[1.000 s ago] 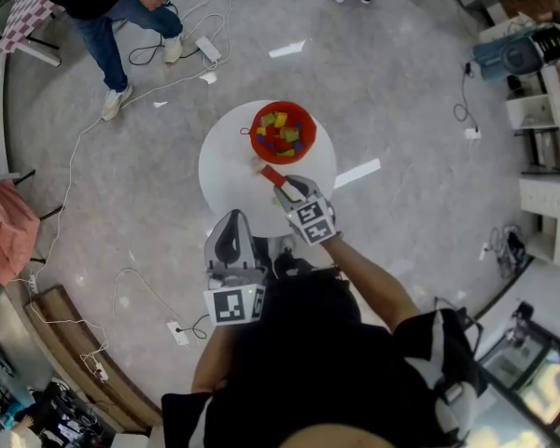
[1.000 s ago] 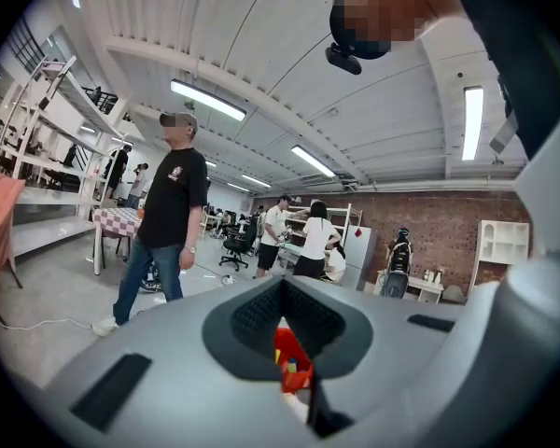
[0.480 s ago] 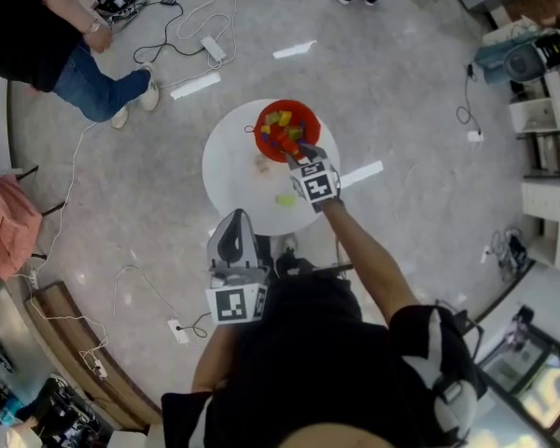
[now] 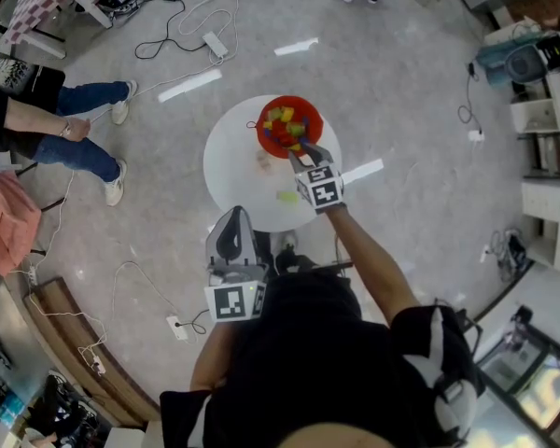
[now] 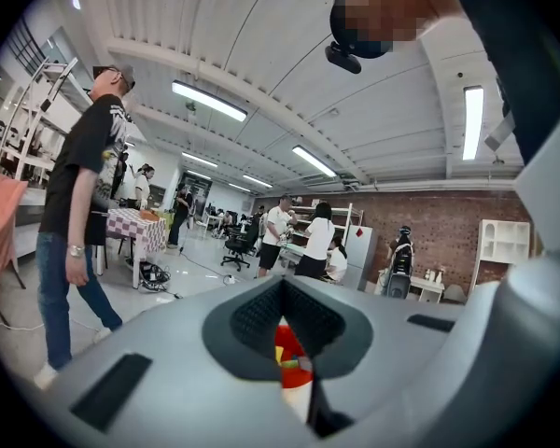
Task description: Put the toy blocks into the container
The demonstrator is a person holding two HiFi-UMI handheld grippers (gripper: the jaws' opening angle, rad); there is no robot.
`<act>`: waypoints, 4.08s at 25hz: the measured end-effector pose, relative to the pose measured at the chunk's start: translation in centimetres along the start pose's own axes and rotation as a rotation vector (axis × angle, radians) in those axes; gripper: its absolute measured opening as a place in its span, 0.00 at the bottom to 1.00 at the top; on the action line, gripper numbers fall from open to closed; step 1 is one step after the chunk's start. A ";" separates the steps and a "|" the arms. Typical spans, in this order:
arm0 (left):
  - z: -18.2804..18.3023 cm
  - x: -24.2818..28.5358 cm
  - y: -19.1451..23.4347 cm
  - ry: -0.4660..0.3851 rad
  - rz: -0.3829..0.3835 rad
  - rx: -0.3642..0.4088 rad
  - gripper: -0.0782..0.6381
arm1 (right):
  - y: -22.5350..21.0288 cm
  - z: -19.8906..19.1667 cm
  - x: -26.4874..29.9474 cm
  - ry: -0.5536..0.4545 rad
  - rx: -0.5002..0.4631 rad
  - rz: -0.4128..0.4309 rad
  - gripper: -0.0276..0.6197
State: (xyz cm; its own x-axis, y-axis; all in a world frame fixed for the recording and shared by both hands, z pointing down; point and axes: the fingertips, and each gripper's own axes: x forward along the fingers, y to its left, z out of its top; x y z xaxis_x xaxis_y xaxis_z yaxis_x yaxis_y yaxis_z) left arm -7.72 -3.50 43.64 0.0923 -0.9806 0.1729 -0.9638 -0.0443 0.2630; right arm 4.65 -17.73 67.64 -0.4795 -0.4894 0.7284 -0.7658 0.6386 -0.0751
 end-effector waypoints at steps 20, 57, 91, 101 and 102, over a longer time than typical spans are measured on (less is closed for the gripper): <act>-1.9 -1.1 -0.7 0.022 -0.021 0.042 0.10 | 7.3 -16.7 -0.3 0.248 -0.196 0.228 0.04; -2.5 -0.4 0.3 0.039 0.038 -0.015 0.10 | 5.1 -26.8 5.9 0.557 -0.393 0.187 0.27; -1.3 -1.4 1.0 0.009 0.046 0.002 0.10 | -1.7 -1.8 2.3 0.139 -0.010 -0.008 0.25; -1.6 -1.6 2.1 0.013 0.048 0.001 0.10 | -1.6 -0.8 1.0 0.035 -0.007 -0.022 0.25; -1.5 -1.7 2.1 0.012 0.047 0.003 0.10 | -1.1 -0.4 0.4 0.003 -0.007 -0.017 0.24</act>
State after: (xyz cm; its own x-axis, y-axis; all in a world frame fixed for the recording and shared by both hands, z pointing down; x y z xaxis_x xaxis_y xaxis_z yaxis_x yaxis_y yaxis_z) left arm -9.50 -1.68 45.37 0.0499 -0.9793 0.1962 -0.9679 0.0010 0.2513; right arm 5.47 -18.39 68.29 -0.4647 -0.4985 0.7318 -0.7709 0.6344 -0.0573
